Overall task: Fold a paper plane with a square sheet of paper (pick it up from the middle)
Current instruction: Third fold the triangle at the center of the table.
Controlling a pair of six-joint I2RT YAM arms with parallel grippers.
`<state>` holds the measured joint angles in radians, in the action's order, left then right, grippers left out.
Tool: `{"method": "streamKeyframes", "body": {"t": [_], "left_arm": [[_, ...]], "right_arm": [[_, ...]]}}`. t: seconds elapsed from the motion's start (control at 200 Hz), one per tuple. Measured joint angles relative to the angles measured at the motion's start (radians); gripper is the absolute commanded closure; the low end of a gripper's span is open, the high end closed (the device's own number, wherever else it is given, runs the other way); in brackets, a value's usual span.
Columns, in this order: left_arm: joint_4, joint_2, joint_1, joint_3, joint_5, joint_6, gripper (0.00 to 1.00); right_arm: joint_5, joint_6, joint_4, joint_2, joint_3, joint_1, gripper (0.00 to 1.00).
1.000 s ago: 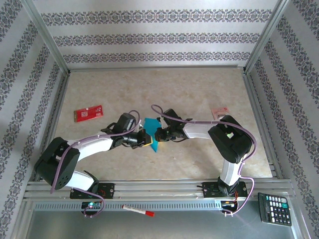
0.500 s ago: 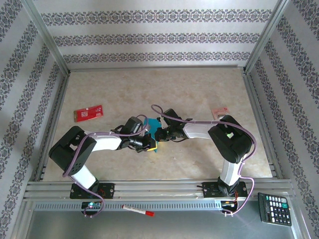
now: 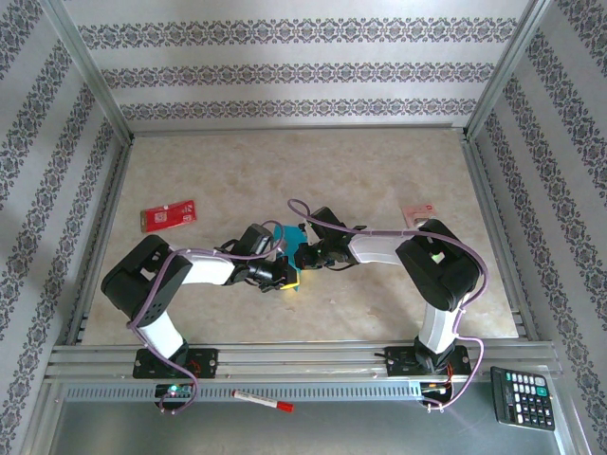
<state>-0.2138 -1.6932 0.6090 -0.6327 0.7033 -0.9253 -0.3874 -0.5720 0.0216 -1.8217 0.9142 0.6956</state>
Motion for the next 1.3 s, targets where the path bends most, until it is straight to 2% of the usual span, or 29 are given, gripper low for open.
{"method": "streamKeyframes", "body": {"t": [0.33,0.595,1.004,1.299], "left_arm": [[-0.009,-0.011,0.006,-0.002,0.006,0.000,0.95],[-0.003,0.054,0.021,-0.003,0.002,0.000,0.92],[0.012,-0.019,0.042,-0.018,0.007,0.005,0.93],[0.043,0.024,0.043,-0.023,-0.001,0.008,0.93]], "right_arm": [[0.000,0.000,-0.005,0.000,-0.003,0.000,1.00],[0.000,0.000,-0.011,0.000,-0.006,0.000,1.00],[0.000,0.000,-0.015,0.002,-0.009,0.000,1.00],[0.000,0.000,-0.023,0.004,-0.014,0.000,1.00]]}}
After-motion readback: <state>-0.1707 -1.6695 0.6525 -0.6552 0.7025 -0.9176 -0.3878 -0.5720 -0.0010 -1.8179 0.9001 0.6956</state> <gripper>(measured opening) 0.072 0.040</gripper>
